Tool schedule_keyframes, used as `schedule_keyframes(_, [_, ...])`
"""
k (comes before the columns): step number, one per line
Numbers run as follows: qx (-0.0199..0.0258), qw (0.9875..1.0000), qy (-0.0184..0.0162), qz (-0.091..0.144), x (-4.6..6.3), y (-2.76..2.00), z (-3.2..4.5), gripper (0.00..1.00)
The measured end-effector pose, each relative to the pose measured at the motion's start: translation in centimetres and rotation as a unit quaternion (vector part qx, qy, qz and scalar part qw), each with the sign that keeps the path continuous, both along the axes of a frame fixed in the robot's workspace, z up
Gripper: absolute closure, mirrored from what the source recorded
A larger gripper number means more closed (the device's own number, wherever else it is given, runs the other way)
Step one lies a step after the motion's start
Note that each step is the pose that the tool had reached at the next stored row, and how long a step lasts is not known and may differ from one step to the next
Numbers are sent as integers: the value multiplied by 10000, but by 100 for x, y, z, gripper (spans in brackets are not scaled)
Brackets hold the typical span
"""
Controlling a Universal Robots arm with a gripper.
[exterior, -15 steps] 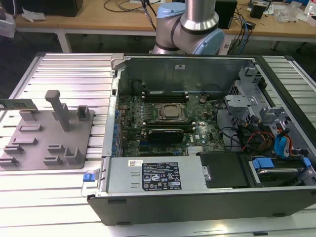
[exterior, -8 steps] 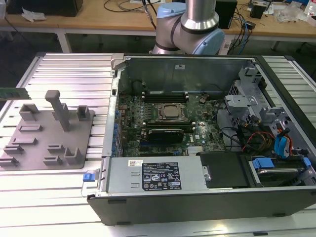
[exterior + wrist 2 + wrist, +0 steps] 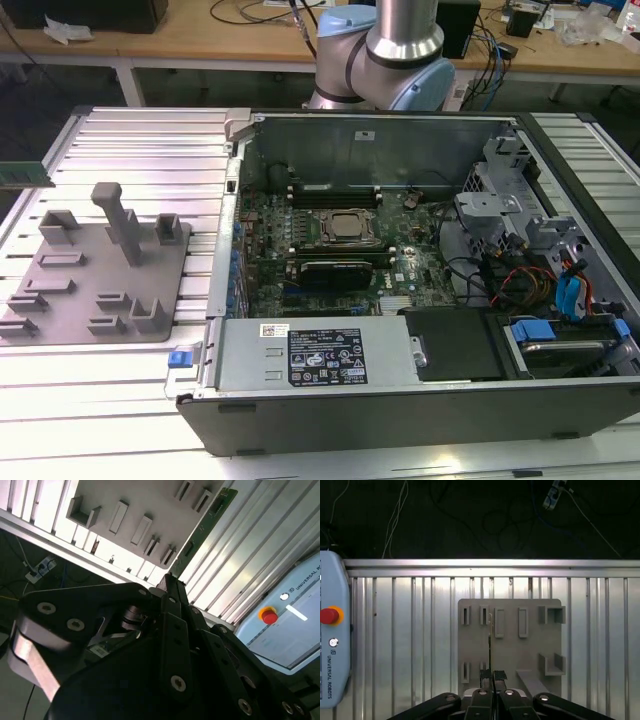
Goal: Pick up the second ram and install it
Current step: 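Pick up the second ram and move it above second insertion slot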
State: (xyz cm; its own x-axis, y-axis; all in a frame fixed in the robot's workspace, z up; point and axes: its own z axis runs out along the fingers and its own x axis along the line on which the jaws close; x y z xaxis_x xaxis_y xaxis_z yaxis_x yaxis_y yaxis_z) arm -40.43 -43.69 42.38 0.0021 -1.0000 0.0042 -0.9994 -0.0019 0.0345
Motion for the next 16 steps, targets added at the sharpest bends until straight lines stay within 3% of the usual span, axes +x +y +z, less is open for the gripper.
schedule_keyframes(6, [-1, 10000, 1, -1, 3, 1, 13, 91])
schedule_keyframes(16, [0, 10000, 1, 0, 211, 1, 12, 91])
